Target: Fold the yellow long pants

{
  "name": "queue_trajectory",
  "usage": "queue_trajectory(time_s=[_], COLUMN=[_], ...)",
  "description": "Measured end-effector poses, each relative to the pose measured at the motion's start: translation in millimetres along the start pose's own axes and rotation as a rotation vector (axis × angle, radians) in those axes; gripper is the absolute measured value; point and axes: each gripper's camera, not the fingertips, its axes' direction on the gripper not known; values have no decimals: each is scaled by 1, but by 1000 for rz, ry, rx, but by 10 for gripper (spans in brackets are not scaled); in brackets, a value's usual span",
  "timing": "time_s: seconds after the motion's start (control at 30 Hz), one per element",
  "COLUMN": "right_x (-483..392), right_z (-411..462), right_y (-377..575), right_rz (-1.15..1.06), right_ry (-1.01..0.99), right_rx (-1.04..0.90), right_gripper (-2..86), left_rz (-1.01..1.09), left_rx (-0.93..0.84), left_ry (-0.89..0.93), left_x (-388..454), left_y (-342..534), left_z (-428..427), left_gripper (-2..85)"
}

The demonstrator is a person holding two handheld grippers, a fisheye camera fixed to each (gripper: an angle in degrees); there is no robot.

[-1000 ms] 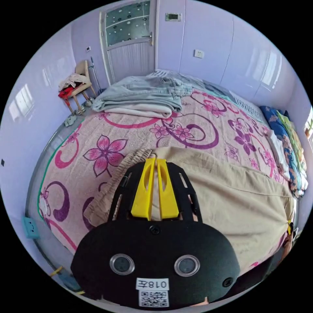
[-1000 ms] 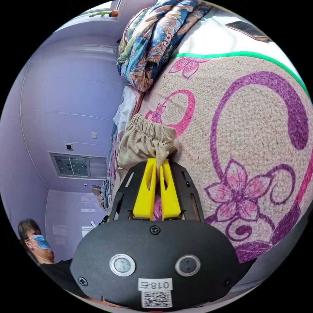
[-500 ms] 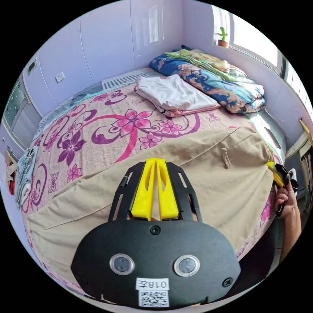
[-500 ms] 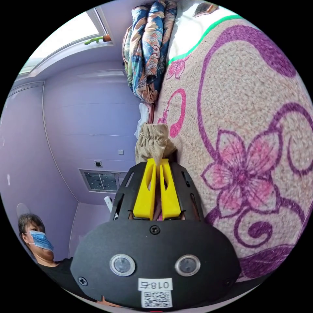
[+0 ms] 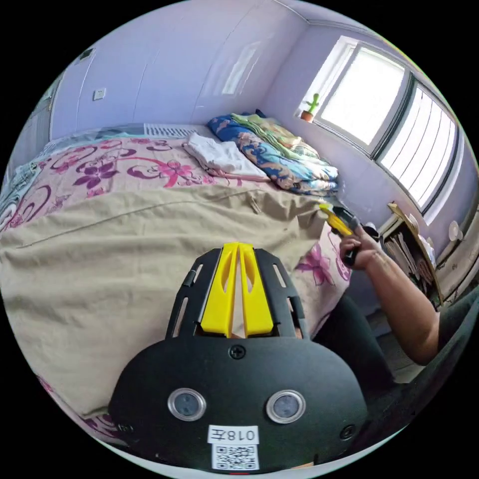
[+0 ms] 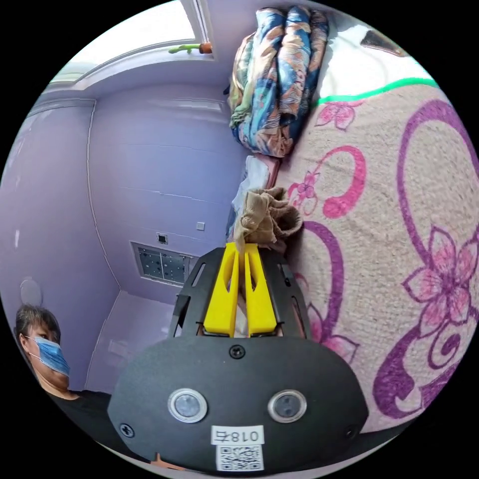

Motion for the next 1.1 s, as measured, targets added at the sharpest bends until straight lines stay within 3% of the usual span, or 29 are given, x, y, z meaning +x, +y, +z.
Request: queue_trajectory(time_s=[0.07, 0.13, 0.27, 0.33, 0.43, 0.53, 0.6, 0.73, 0.83, 0.93, 1.0, 1.1], right_x=[-45, -96, -226, -274, -313, -302, -295, -330, -358, -380, -395, -402], right_z=[26, 60, 157, 201, 270, 339, 360, 356, 357, 338, 303, 265], right_y=[9, 24, 101, 158, 266, 362, 408, 441, 479, 518, 530, 509], right_rz=[-103, -230, -565, -717, -916, -1047, -1115, -1251, -1431, -1640, -1746, -1678], right_ry=[-16, -30, -58, -32, 109, 333, 451, 483, 496, 475, 421, 483], right_rx=[-47, -124, -395, -531, -697, -889, -936, -866, -925, -948, -832, -683], right_gripper=[8, 8, 10, 10, 12, 17, 24, 53, 105, 99, 70, 62], left_rz=[-100, -172, -289, -444, -644, -796, -803, -740, -667, -543, -449, -262], left_rx=[-67, 42, 280, 382, 432, 409, 434, 436, 445, 441, 402, 326], left_ry=[84, 173, 100, 14, -79, -48, -22, -18, -53, -103, -129, -157], left_x=[-19, -54, -137, -207, -284, -336, -345, -345, -336, -314, -299, -267], left_y=[43, 73, 107, 157, 226, 276, 293, 300, 285, 250, 220, 167], left_z=[9, -32, -145, -208, -249, -250, -254, -257, -257, -261, -257, -238], left_gripper=[-10, -10, -10, -10, -10, -10, -10, -10, -10, -10, -10, -10])
